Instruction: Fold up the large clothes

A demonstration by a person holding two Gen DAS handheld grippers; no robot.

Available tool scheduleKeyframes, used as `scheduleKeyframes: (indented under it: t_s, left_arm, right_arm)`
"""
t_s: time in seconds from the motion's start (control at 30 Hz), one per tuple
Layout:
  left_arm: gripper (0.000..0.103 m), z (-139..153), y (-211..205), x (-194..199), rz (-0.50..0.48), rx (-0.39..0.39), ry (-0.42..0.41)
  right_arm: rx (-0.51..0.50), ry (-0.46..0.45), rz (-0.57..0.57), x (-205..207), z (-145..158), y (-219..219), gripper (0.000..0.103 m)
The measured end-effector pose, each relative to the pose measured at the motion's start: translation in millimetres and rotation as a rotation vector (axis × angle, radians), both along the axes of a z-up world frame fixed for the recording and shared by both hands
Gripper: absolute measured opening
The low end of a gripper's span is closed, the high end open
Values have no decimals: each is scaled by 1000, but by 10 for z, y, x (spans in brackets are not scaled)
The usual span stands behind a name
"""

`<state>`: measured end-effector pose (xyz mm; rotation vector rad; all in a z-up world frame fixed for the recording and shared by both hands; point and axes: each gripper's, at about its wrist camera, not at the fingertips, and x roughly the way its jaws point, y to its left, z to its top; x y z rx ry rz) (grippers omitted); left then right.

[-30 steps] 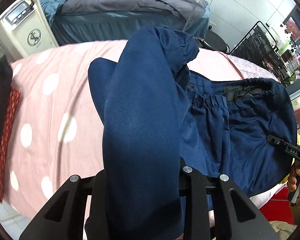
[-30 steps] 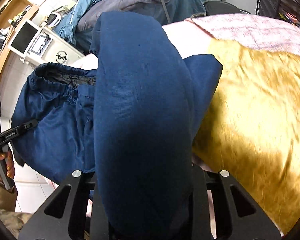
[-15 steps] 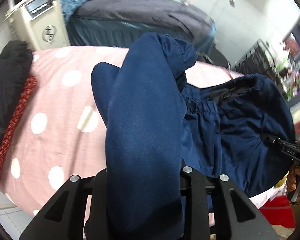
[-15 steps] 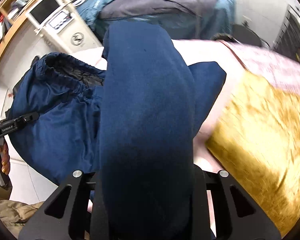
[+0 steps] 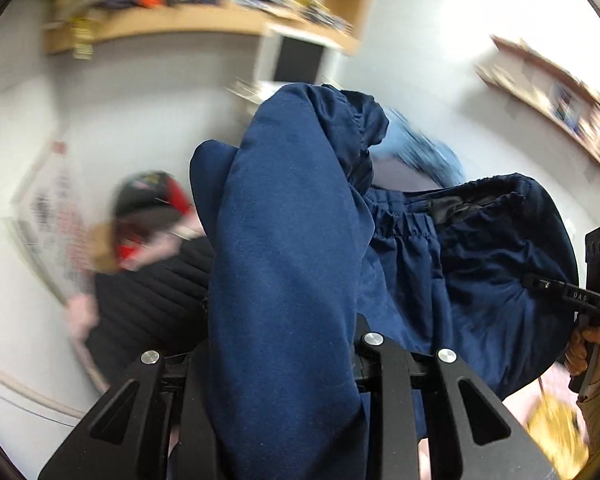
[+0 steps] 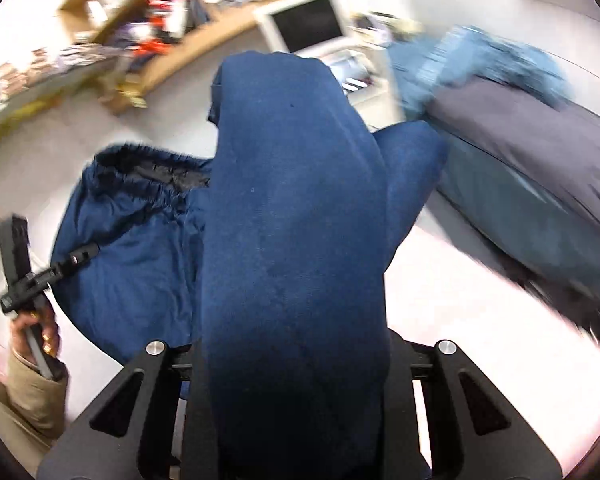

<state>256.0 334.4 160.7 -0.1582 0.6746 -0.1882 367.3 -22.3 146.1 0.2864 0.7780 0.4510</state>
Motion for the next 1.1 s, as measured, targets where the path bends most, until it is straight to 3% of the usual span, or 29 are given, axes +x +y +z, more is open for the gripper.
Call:
scheduleKeyframes:
  t_s: [0.07, 0.17, 0.23, 0.37, 0.43, 0.47, 0.5, 0.57, 0.63, 0.73, 0.87, 0.97, 1.1]
  left_arm:
    - [27, 12, 355, 84, 87, -6, -25]
    - [27, -186, 858, 257, 218, -28, 5]
    - [27, -468, 1175, 348, 283, -75, 39]
    - [29, -1295, 1549, 589, 410, -145, 201]
    - [35, -1639, 1751, 629, 461, -203, 252]
    - [45, -1791, 1873, 603, 489, -265, 259]
    - [55, -1927, 2010, 574, 506, -335, 260]
    - [67, -2077, 2089, 544, 520, -402, 251]
    - [76, -2107, 2041, 613, 538, -359, 248]
    - [93, -2025, 2010, 711, 567, -237, 248]
    - [98, -2047, 2099, 728, 587, -239, 250]
    - [98, -1991, 2144, 708, 613, -267, 263]
    - [97, -1712, 2006, 582, 646, -155, 215]
  right_arm:
    - [38, -3, 81, 578, 42, 334, 27]
    - [102, 76, 152, 1408, -167, 756, 28]
    - [118, 142, 161, 1879, -467, 1021, 29]
    - [91, 296, 114, 2533, -1177, 1269, 33]
    - [107, 394, 26, 2771, -1599, 1200, 37]
    - [138, 419, -7, 2859, -1699, 1178, 42]
    - [177, 445, -36, 2916, -1826, 1121, 45]
    - [195, 465, -64, 2985, -1993, 1028, 62]
    - [191, 456, -64, 2944, -2077, 975, 65]
    - [180, 467, -112, 2882, -2154, 911, 85]
    - [215, 472, -171, 2831, -2121, 886, 87]
    - [185, 422, -224, 2795, -1908, 885, 87]
    - [210, 346, -290, 2633, -1617, 774, 87]
